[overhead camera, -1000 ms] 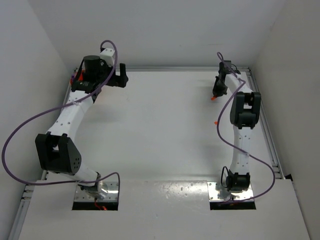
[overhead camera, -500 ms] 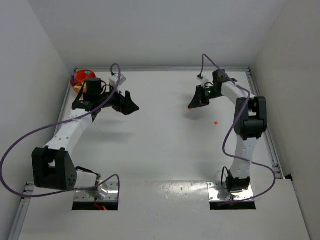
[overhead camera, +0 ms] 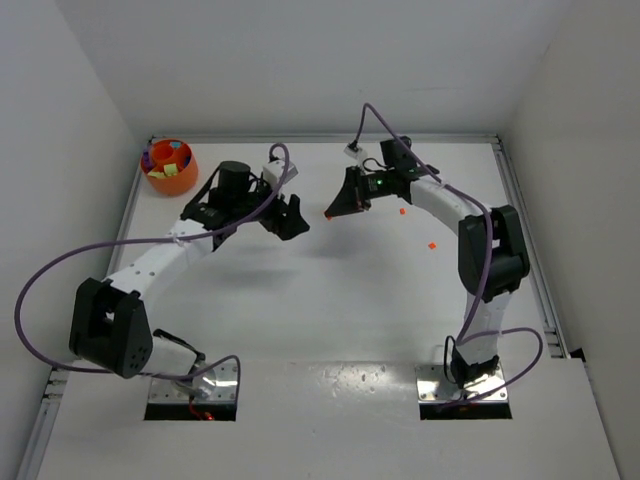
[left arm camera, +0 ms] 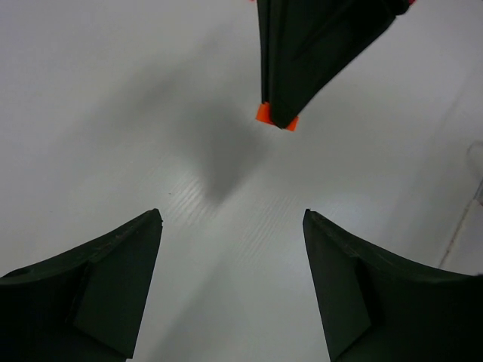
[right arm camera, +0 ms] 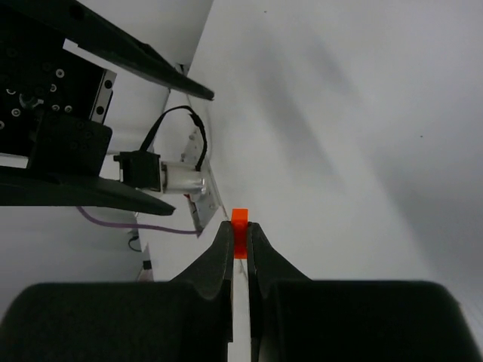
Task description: Sort the legos into containers by color
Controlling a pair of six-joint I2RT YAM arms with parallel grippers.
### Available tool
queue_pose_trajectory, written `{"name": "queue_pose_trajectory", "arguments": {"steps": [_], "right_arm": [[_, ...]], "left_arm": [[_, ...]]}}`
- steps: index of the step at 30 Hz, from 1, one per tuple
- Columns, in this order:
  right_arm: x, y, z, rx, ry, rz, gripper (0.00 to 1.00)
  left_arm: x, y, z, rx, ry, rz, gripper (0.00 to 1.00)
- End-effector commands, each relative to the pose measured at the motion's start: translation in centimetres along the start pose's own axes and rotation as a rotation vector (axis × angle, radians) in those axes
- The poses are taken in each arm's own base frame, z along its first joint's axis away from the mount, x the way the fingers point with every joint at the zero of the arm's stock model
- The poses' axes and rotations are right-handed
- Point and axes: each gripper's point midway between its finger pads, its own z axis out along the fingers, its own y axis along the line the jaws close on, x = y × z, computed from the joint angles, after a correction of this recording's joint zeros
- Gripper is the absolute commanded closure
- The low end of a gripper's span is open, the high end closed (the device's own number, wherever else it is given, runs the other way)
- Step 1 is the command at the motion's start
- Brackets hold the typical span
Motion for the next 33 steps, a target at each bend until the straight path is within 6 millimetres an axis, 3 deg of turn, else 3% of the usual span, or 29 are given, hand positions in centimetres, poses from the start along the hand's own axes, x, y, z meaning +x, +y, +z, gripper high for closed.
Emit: {"name": "queue_pose_trajectory", "arguments": {"steps": [1,3,7,8,11,14,26,33], "right_arm": [[-1.0,2.2,0.3,-0.032,-0.027,-0.01,1.0],[-0.7,2.4,0.8,-0.039,-0.019,0.009,1.0],[-0.9,2.5,1.5,-0.05,-0.02,0.081,1.0],[-0.9,2.8,1.5,-0.062,-0.018,0.087,1.0],[-1.0,2.7,1.9,-0.094,-0.003,0.139,1.0],[-1.0,2.8,2.1,-0.133,0.012,0.18,1.0],[0.1,4.1,1.9,-0.269,0.094,0.228,1.0],[1.5,3.2,2.1,-0.303,0.159,0.294,1.0]], "left_arm": [[-3.1,0.9,0.5,-0.085,-0.059,0.079,0.2],[-3.2,1.8,0.9,-0.151,-0.049,0.083,0.23],[-3.2,1.2,2.1,-0.133,-0.024,0.109,0.24],[-3.9,0.9,2.0,-0.117,-0.038,0.132,0.22],[-3.7,-0.6,2.7,-0.046,-0.017,0.155,0.19],[-3.5,-0.8,3.0,-0.037,-0.004,0.163,0.17],[-2.8,-0.4,4.1,0.009,0.101,0.156,0.13],[-1.8,0.0,4.4,0.028,0.182,0.111,0.24]]}}
